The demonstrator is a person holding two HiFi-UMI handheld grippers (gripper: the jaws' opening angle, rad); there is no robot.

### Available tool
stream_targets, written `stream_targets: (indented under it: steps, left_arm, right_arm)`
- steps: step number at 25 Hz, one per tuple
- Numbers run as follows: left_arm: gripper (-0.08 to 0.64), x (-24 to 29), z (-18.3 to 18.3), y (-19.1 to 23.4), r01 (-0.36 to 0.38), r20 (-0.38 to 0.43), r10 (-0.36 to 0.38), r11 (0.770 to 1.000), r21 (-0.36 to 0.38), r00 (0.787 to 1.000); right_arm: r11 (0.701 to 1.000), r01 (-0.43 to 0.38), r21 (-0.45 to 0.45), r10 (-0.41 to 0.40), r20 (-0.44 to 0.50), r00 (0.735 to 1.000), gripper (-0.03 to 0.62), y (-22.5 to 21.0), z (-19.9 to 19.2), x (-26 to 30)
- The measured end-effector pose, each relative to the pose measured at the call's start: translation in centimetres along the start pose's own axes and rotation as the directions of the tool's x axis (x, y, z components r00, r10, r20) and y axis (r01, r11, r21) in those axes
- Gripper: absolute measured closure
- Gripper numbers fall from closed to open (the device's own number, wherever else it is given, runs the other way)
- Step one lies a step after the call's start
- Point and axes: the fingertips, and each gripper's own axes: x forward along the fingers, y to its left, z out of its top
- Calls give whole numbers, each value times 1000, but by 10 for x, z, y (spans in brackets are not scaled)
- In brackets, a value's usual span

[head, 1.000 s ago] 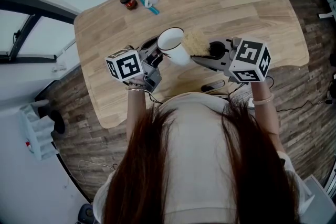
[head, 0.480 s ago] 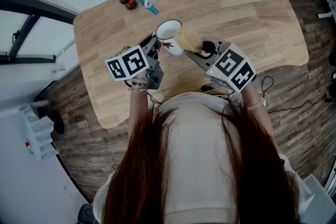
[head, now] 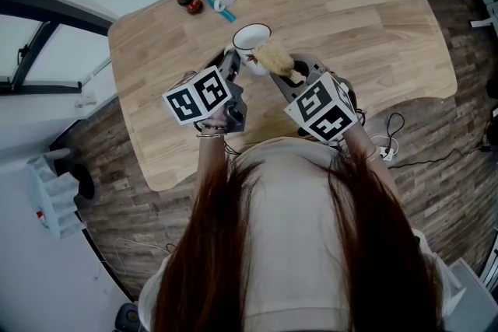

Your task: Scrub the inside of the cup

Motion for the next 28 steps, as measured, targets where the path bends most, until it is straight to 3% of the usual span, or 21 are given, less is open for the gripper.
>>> stream_targets:
  steps: [11, 20, 28]
  left_arm:
    - [535, -5, 7, 1, -127, 56, 121, 986, 110, 991]
    - [535, -7, 11, -3, -159, 75, 146, 968, 196, 986]
    - [535, -8, 13, -11, -174, 95, 152, 935, 308, 984]
  right_arm:
    - [998, 69, -13, -70, -60, 996, 522, 1, -2, 10]
    - [999, 37, -29, -39, -87, 995, 522, 10, -2, 12]
    - [1000, -7, -18, 5, -106, 994, 521, 18, -6, 13]
